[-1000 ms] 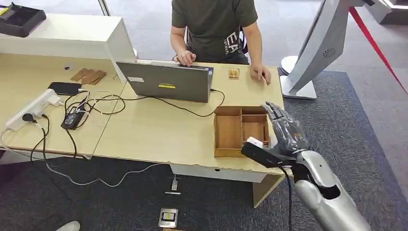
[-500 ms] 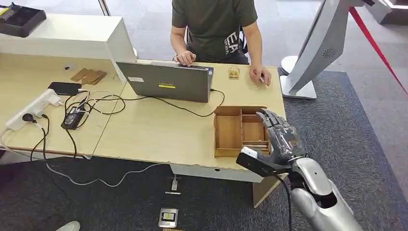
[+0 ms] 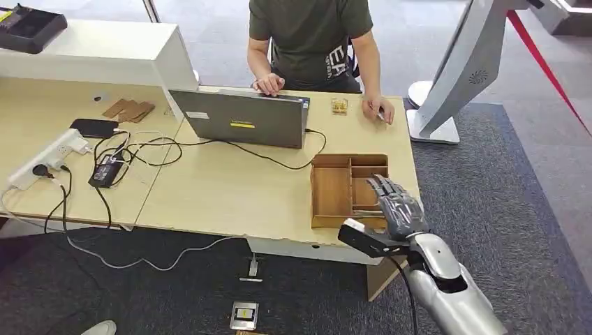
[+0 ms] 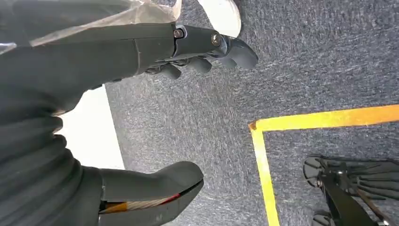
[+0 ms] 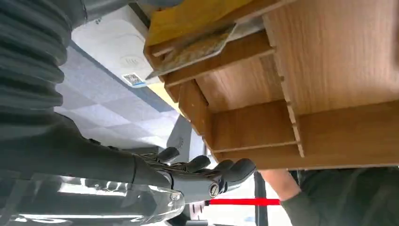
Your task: Pass the card to the sensor for recognition and then transmit it.
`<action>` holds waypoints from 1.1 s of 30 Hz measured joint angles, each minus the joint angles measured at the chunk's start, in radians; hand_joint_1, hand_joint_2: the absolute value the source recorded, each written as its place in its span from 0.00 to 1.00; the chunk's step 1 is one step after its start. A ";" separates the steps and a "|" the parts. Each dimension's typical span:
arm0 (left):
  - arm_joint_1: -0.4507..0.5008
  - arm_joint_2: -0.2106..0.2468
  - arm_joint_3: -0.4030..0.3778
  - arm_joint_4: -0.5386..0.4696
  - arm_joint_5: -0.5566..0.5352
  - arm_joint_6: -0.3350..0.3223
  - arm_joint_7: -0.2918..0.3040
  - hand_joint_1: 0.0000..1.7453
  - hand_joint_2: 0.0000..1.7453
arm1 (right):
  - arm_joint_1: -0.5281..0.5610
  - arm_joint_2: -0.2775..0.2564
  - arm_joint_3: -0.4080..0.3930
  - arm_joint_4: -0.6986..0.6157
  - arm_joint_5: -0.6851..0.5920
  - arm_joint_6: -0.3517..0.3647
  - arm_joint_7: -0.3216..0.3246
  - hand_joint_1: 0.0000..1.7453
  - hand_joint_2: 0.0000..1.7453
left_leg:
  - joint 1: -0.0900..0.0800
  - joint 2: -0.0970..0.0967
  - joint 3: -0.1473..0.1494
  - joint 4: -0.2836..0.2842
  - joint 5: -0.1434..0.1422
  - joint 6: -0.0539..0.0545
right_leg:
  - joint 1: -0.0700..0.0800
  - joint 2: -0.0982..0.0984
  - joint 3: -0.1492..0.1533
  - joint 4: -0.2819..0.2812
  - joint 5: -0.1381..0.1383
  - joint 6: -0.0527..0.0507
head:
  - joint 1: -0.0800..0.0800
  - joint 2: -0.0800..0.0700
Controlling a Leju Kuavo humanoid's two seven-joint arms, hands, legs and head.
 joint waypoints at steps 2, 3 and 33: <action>0.000 0.000 0.000 0.000 0.000 0.000 0.000 0.00 1.00 | -0.004 0.005 0.002 0.020 0.000 -0.002 0.000 0.00 1.00 | 0.000 0.000 0.000 0.000 0.000 0.000 | 0.000 0.000 0.000 0.000 0.000 0.000 | 0.000 0.000; 0.000 0.000 0.000 0.000 0.000 0.000 0.000 0.00 1.00 | -0.006 0.009 0.003 0.029 0.000 -0.003 0.000 0.00 1.00 | 0.000 0.000 0.000 0.000 0.000 0.000 | 0.000 0.000 0.000 0.000 0.000 0.000 | 0.000 0.000; 0.000 0.000 0.000 0.000 0.000 0.000 0.002 0.00 1.00 | -0.055 0.063 0.004 0.167 0.020 -0.037 0.005 1.00 1.00 | 0.000 0.000 0.000 0.000 0.000 0.000 | 0.000 0.000 0.000 0.000 0.000 0.000 | 0.000 0.000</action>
